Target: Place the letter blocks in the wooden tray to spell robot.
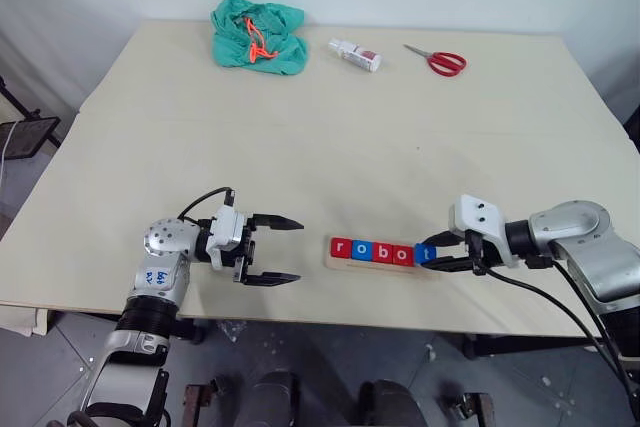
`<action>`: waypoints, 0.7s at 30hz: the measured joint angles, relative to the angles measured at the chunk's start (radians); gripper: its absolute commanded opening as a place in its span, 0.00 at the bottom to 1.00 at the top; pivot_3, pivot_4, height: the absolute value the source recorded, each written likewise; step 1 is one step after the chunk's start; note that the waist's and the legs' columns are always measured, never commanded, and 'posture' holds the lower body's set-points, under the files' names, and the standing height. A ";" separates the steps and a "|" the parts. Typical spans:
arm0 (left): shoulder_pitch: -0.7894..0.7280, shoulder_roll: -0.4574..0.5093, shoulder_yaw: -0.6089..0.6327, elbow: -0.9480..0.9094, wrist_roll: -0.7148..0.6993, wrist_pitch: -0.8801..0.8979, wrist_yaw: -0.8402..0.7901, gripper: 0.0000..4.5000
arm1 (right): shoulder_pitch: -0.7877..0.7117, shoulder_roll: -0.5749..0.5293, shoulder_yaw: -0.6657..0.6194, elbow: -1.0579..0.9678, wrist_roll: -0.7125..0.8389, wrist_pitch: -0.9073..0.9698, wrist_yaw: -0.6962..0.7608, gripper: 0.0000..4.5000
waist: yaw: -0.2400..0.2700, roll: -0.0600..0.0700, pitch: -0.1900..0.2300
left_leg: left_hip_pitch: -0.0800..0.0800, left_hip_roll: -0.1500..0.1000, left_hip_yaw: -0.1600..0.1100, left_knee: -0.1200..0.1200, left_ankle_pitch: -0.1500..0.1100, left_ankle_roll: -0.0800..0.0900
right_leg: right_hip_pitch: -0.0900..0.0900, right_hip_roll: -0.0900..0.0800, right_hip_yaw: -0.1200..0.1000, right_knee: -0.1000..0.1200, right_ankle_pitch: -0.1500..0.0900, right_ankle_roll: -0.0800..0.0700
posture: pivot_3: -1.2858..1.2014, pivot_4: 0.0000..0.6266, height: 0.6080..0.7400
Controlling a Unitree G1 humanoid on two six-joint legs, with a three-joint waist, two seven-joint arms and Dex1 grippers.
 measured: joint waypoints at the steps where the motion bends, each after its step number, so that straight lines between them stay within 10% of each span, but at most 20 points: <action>1: 0.000 0.000 0.000 -0.001 0.000 0.000 0.000 1.00 | 0.000 0.000 0.000 0.002 -0.005 -0.003 0.000 0.33 | 0.000 0.000 0.000 | 0.000 0.000 0.000 0.000 0.000 0.000 | 0.000 0.000 0.000 0.000 0.000 0.000 | 0.52 0.24 1.00; 11: 0.000 0.000 0.000 -0.001 0.000 0.000 0.008 1.00 | 0.000 0.009 0.001 0.016 -0.008 -0.004 0.001 0.99 | 0.000 0.000 0.000 | 0.000 0.000 0.000 0.000 0.000 0.000 | 0.000 0.000 0.000 0.000 0.000 0.000 | 0.52 0.24 1.00; 21: 0.000 -0.002 0.000 0.001 0.000 -0.007 0.012 1.00 | 0.018 0.009 -0.075 -0.009 0.015 0.046 -0.067 0.95 | 0.002 0.000 0.000 | 0.000 0.000 0.000 0.000 0.000 0.000 | 0.000 0.000 0.000 0.000 0.000 0.000 | 0.52 0.24 1.00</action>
